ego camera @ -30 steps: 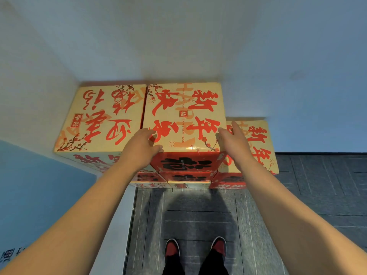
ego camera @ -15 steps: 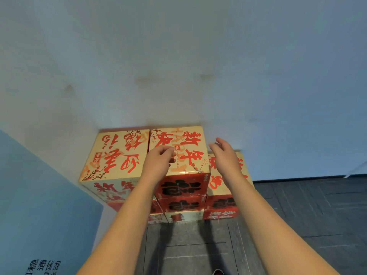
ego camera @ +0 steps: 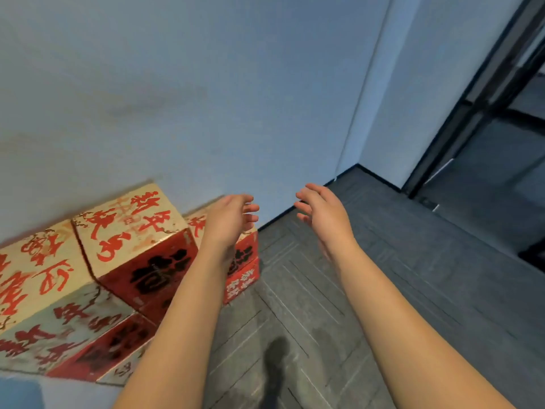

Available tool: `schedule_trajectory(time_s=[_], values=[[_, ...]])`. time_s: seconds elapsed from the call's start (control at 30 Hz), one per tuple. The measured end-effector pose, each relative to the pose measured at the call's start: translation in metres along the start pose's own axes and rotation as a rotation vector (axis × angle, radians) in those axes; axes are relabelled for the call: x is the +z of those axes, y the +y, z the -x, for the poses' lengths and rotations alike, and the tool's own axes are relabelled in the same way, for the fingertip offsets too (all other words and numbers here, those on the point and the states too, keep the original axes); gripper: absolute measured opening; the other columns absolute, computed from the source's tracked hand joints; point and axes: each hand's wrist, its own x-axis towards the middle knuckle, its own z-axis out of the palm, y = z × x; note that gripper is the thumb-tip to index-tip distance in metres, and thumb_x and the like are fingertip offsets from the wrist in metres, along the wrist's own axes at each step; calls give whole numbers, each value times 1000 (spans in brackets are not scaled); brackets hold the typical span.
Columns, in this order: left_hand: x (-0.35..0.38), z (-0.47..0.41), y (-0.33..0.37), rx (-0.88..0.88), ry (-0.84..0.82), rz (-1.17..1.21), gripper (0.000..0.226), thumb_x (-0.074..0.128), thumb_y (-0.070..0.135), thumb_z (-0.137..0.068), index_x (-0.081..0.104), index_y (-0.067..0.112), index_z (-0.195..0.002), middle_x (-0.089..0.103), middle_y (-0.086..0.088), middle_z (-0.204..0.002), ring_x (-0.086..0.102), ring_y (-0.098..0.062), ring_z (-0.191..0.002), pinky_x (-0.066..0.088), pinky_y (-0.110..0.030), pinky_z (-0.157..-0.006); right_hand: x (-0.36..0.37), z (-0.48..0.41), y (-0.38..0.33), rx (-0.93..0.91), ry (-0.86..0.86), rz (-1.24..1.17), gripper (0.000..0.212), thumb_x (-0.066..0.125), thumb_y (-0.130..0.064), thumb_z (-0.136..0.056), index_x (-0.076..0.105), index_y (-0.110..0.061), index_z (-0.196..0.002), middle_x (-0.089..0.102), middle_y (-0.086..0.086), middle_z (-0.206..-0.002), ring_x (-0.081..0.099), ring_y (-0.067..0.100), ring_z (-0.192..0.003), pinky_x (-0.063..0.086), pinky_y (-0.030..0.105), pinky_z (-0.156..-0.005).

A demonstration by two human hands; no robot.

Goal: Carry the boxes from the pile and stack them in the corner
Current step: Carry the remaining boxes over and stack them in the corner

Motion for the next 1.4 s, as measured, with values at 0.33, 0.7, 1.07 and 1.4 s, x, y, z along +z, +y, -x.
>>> schedule_trajectory(time_s=[0.33,0.7,1.07,1.4], values=[[303,168,-79,21,-495,-177,15,53,14,-98,65,9,-91,66,-8,-75,55,-14,-54,41,-25,-53,-348,134,14,-65,535,-236,11,56,-19,-104,67,-18,-104,72,5,-109,68,17,-91,56,30,-76],[623,473,-168,41,-1016,-339,13,56,12,-94,68,10,-90,70,-5,-74,59,-19,-65,49,-33,-66,-728,361,39,-81,1035,-326,14,56,-22,-104,68,-14,-107,75,4,-104,72,17,-90,55,30,-77],[869,686,-281,-20,-1398,-408,18,51,13,-98,67,9,-93,70,-8,-82,60,-18,-66,48,-30,-64,-997,502,89,-148,1449,-428,11,57,-17,-103,66,-12,-100,73,10,-96,64,17,-69,49,32,-67],[1133,798,-353,-103,-1536,-442,20,51,18,-102,68,8,-94,71,-9,-86,63,-18,-71,52,-33,-70,-1252,529,87,-109,1636,-389,13,56,-22,-106,66,-15,-111,75,10,-104,70,20,-85,57,39,-83]])
